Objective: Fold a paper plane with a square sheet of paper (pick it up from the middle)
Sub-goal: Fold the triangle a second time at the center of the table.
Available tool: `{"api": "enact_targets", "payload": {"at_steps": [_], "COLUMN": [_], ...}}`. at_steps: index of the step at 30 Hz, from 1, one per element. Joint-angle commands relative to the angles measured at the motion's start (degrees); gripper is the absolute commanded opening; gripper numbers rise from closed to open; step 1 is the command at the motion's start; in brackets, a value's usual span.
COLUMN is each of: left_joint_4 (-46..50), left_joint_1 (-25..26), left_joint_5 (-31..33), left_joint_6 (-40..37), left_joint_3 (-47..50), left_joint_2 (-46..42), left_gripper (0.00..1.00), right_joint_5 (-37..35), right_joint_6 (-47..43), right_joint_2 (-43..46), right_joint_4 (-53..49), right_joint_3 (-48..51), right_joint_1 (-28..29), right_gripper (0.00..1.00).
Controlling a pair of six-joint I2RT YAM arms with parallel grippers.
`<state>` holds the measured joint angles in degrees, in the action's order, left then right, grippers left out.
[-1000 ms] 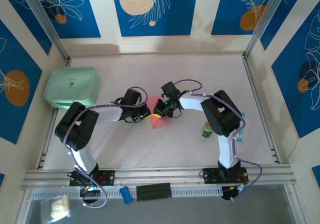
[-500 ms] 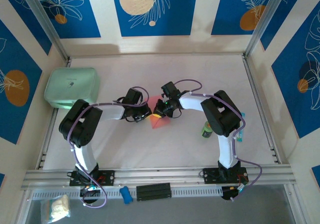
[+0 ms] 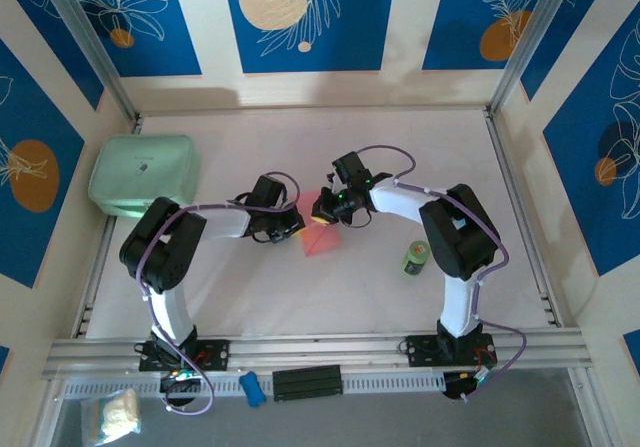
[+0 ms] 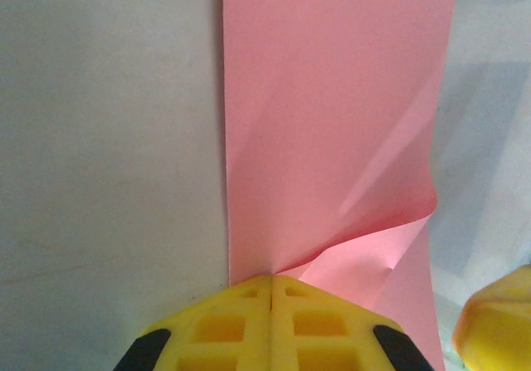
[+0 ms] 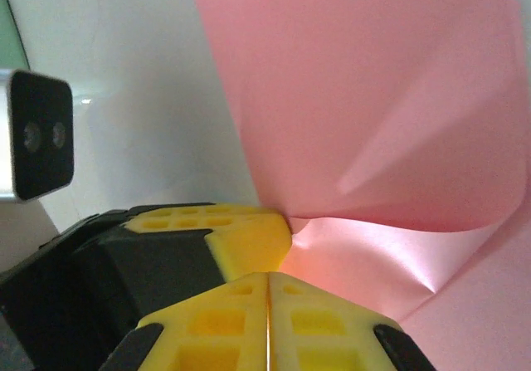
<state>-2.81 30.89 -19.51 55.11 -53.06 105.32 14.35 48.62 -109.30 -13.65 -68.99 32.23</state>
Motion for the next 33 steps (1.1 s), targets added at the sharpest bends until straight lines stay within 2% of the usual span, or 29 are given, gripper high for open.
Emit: {"api": "enact_targets", "payload": {"at_steps": [1, 9, 30, 33], "left_joint_4": [2.69, 3.69, 6.15, 6.01], "left_joint_1": [0.47, 0.48, 0.30, 0.30], "left_joint_5": [0.16, -0.18, 2.63, 1.82], "left_joint_6": [-1.43, -2.32, -3.30, -4.30], "left_joint_3": [-0.28, -1.16, -2.89, -4.42], "left_joint_2": [2.24, 2.44, 1.86, 1.33], "left_gripper": [0.00, 0.00, 0.00, 0.03], "right_joint_5": [1.39, 0.74, -2.79, -2.99], "right_joint_6": [-2.30, -2.35, -1.60, -1.42], "right_joint_2": [-0.79, -2.98, -2.30, -2.33], "right_joint_4": [-2.61, -2.87, -1.08, -0.83], "right_joint_3": [-0.13, -0.23, 8.97, 9.57], "right_joint_1": [0.37, 0.79, -1.63, -1.60], "right_gripper": [0.08, 0.07, 0.06, 0.06]}}
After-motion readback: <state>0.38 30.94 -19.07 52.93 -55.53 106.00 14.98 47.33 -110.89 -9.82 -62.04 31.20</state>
